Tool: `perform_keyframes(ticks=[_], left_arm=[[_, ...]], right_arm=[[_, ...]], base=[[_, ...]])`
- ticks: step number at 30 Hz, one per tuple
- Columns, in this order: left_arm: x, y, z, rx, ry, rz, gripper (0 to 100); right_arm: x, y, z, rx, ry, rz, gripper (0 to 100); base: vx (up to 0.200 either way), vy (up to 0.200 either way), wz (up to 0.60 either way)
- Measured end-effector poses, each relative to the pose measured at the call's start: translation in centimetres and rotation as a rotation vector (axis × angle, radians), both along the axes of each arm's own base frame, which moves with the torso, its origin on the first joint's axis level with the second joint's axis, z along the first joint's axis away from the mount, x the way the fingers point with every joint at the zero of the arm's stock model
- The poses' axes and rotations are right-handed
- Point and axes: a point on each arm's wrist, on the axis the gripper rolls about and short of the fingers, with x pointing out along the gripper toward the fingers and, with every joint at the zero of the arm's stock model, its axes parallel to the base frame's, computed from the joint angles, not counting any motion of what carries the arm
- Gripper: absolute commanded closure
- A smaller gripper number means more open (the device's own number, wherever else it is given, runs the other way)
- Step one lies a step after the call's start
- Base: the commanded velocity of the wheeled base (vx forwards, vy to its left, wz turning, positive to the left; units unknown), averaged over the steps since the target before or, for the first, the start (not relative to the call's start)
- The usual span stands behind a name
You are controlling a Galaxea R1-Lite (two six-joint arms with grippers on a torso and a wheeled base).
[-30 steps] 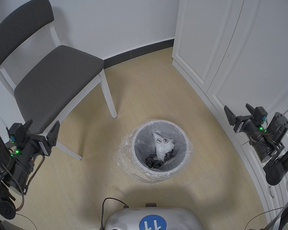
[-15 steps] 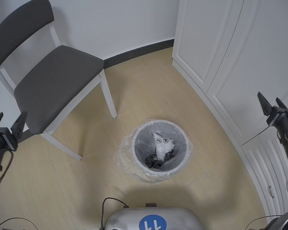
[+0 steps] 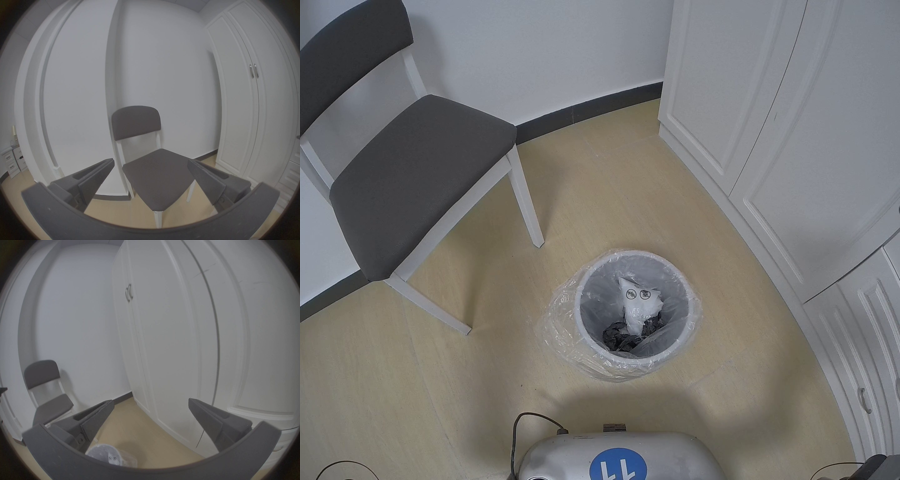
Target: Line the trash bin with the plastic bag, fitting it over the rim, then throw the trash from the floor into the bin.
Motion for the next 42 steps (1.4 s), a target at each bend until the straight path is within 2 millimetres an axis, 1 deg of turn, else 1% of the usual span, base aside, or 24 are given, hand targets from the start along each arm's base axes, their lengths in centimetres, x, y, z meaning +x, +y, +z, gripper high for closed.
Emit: perform_keyframes(ticks=[8,14,20,24,29,32,34,38,42], left_arm=[[-3.1,0.6,-1.6,-0.006,-0.053,0.024,0],[-5.0,0.8,-3.6,0.003,-0.014,0.024,0],[-7.0,1.1,-5.0,-0.001,-0.037,0.028,0],[-8.3,1.2,-5.5,-0.014,-0.084,0.042,0],[-9.3,1.0,-5.9,-0.036,-0.129,0.076,0],[-9.6,0.9,-6.5,-0.037,-0.132,0.099,0],[-9.7,0.8,-7.2,-0.035,-0.123,0.110,0],[-9.4,0.7,-8.5,-0.033,-0.091,0.116,0],[-8.8,0.5,-9.6,-0.018,-0.062,0.080,0]], right_arm=[[-4.0,-0.7,0.1,0.033,-0.114,-0.008,0],[-7.0,-1.2,-0.5,0.037,-0.161,-0.027,0],[-10.4,-1.6,-1.9,0.037,-0.181,-0.048,0],[-12.6,-1.7,-2.9,0.042,-0.243,-0.070,0],[-14.5,-1.5,-4.3,0.041,-0.320,-0.117,0],[-14.8,-1.5,-5.1,0.039,-0.331,-0.129,0],[-14.7,-1.4,-5.8,0.036,-0.322,-0.133,0],[-14.0,-1.4,-7.5,0.018,-0.277,-0.133,0],[-13.0,-1.3,-9.3,-0.040,-0.199,-0.123,0]], base=[[0.000,0.000,0.00],[0.000,0.000,0.00],[0.000,0.000,0.00],[0.000,0.000,0.00],[0.000,0.000,0.00],[0.000,0.000,0.00],[0.000,0.000,0.00],[0.000,0.000,0.00],[0.000,0.000,0.00]])
